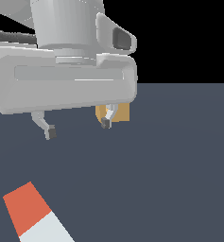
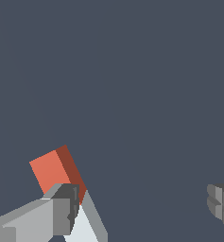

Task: Insert the peg into the horizontal hole in a box.

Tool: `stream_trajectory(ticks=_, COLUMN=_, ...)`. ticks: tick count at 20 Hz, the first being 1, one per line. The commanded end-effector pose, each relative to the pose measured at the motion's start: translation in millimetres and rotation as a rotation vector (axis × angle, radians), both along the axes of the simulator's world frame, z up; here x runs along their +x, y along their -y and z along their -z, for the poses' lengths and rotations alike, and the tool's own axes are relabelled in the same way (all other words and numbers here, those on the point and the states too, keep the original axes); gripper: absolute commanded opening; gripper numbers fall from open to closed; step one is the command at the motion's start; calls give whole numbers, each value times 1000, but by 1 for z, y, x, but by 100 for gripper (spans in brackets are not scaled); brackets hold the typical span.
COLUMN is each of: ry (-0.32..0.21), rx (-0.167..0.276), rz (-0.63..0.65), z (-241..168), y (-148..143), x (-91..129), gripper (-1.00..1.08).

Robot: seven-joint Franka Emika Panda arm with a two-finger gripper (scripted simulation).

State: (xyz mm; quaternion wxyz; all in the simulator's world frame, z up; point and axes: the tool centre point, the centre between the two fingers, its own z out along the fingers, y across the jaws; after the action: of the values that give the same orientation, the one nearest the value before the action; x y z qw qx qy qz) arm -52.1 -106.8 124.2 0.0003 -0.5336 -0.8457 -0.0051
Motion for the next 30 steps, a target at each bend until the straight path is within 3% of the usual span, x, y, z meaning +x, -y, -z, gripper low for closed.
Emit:
stream_trajectory(ticks=1, ry=0, rx=-1, rz=-45, z=6, y=12, x=-3, gripper=100)
stream_trajectory(ticks=18, ry=-2, rx=-7, rz=-339, z=44, y=97, x=-7, gripper=100)
stream_trajectory(ticks=30, ry=-3, rx=-10, rz=-435, z=56, y=124, x=-1, gripper=100)
